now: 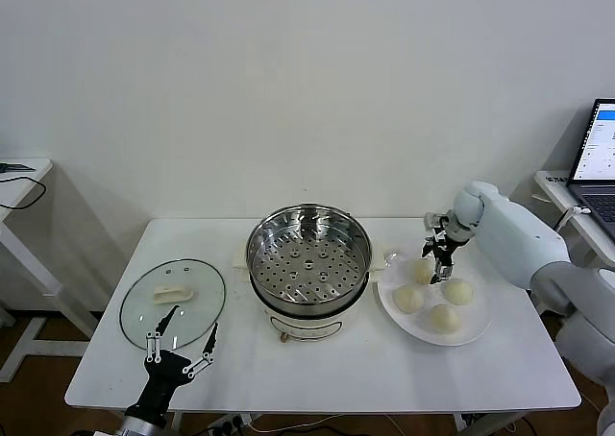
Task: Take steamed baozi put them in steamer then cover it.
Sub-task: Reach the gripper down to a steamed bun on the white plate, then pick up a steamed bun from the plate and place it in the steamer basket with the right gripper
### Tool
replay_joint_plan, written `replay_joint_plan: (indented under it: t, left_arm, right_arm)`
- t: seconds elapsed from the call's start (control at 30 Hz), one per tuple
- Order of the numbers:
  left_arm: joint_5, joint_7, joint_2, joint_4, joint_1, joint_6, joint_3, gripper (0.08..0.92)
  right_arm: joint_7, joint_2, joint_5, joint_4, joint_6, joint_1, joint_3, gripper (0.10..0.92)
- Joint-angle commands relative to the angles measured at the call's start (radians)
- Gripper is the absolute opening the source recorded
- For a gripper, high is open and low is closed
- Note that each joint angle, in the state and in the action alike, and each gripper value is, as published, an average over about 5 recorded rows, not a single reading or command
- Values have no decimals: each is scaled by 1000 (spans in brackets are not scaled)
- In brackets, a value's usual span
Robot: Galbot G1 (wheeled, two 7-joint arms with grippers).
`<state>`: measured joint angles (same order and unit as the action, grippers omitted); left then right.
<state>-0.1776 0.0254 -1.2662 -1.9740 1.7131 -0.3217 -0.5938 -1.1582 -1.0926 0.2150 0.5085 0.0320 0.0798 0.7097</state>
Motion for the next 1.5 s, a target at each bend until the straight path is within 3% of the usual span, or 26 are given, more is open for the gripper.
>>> replay_joint_plan:
  t: [0.03,0.27,0.47,0.67,0.87,1.2,1.5]
  left_arm:
    - [-2,-6,-3,-1,1,-2,2,823]
    - [-4,-15,-3,-9,5,1,1,823]
    - [-12,-16,0,-22,14,5,3,823]
    - [-17,-18,4,-34,19,3,3,823]
    - [-16,-20,3,-38,23,-2,3,823]
    - [-16,-22,-3,-43,22,-11,13,823]
    - [-15,-23,-5,-46,28,-26,7,823]
  right_arm:
    - [25,-31,16,-41,3,-4,-1,793]
    - [26,-18,2,-5,7,3,13,694]
    - [-8,68,-67,173,40,95,72,655]
    - [-69,134,-127,365,272,312,171,657]
    - [-92,95,-134,539,487,514,306,668]
    - [-24,-88,7,619,739,532,377,679]
    - [44,-231,225,510,803,376,360,687]
